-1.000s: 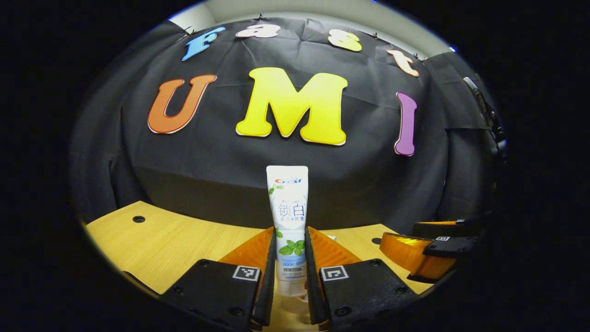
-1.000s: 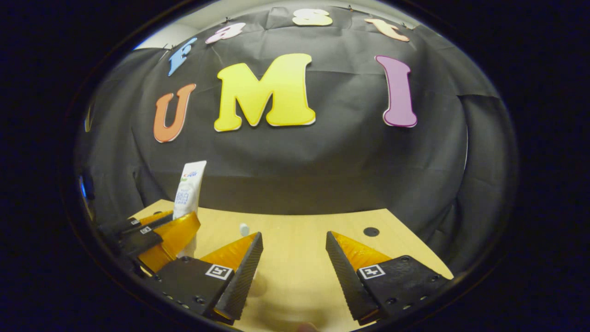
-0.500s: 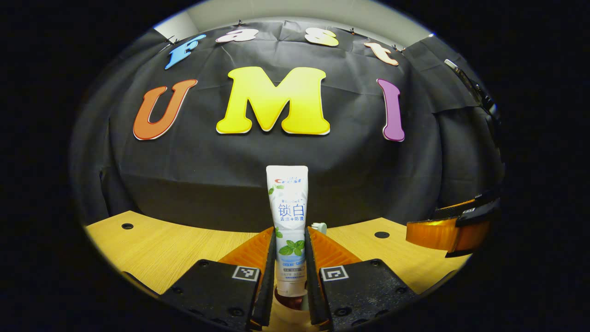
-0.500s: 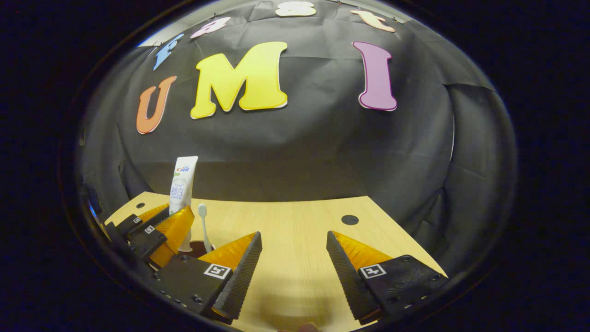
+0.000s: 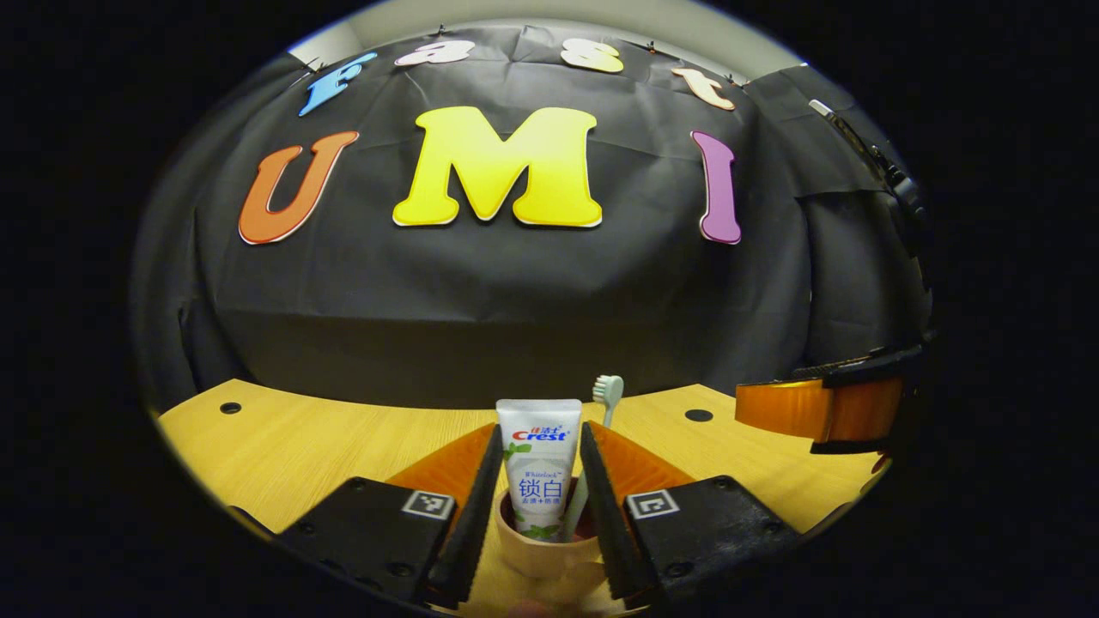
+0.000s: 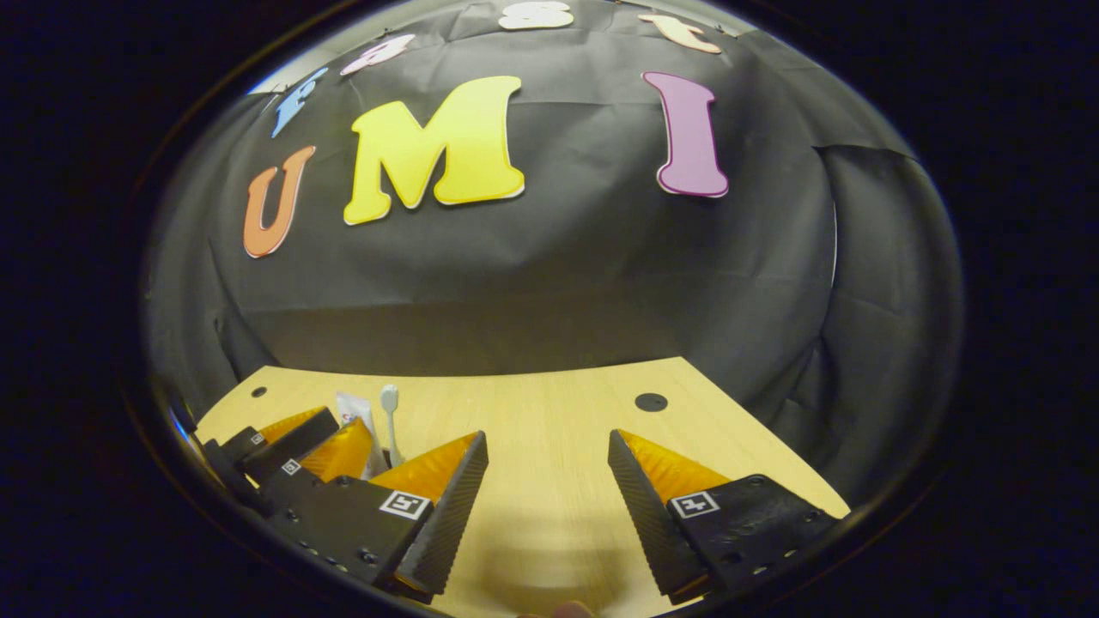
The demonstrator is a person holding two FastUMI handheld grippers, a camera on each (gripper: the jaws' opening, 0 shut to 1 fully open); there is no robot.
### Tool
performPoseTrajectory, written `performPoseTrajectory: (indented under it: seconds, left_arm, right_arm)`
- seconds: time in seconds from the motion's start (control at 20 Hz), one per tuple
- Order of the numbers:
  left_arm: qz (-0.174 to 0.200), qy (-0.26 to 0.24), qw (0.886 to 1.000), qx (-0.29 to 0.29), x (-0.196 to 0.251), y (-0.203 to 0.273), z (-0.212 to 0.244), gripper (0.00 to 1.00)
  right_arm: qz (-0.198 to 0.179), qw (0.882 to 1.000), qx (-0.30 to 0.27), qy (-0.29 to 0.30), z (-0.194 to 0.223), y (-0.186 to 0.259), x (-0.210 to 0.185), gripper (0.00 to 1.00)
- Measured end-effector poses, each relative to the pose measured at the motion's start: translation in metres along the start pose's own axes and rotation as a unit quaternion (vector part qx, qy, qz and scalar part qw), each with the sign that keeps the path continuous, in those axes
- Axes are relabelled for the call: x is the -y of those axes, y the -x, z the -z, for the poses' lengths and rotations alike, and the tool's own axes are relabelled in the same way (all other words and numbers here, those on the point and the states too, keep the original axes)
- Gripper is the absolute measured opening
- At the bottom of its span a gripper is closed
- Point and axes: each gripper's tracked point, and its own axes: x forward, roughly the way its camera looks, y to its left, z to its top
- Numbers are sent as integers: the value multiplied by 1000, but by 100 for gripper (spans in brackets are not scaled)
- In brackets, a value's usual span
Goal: Put the toothbrush and toothpaste on the desktop into the cup, then pick up the cup and place it on the coaster on the desktop.
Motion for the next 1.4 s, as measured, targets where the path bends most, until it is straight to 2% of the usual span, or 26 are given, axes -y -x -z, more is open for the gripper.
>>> performPoseTrajectory:
  seconds: [0.05, 0.1, 0.2, 0.45, 0.65, 0.85, 1.2, 1.4]
  left_arm:
    - [-2, -2, 1000, -1, -2, 2, 0, 68]
    - [-7, -3, 1000, -2, -4, 5, -2, 82]
    - [-9, 0, 1000, -5, -7, 12, -6, 90]
    - [-34, 4, 999, -12, -29, 44, -22, 90]
    - [-70, 0, 997, -35, -57, 80, -32, 90]
    - [-100, 14, 993, -54, -87, 119, -45, 90]
    - [-142, 11, 988, -63, -135, 173, -81, 90]
    - [-171, 14, 983, -59, -165, 190, -97, 90]
  right_arm:
    - [-1, 1000, -1, 0, 1, 1, -3, 86]
    - [-2, 1000, -2, 2, 1, 2, -5, 86]
    - [-3, 1000, -4, 5, 0, 5, -9, 86]
    - [-1, 1000, -16, 11, -1, 16, -21, 87]
    - [-13, 999, -49, 15, 7, 27, -50, 95]
    - [-28, 996, -81, 25, 13, 43, -86, 93]
    - [-40, 982, -178, 50, 42, 48, -129, 95]
    - [-44, 968, -239, 58, 67, 40, -144, 94]
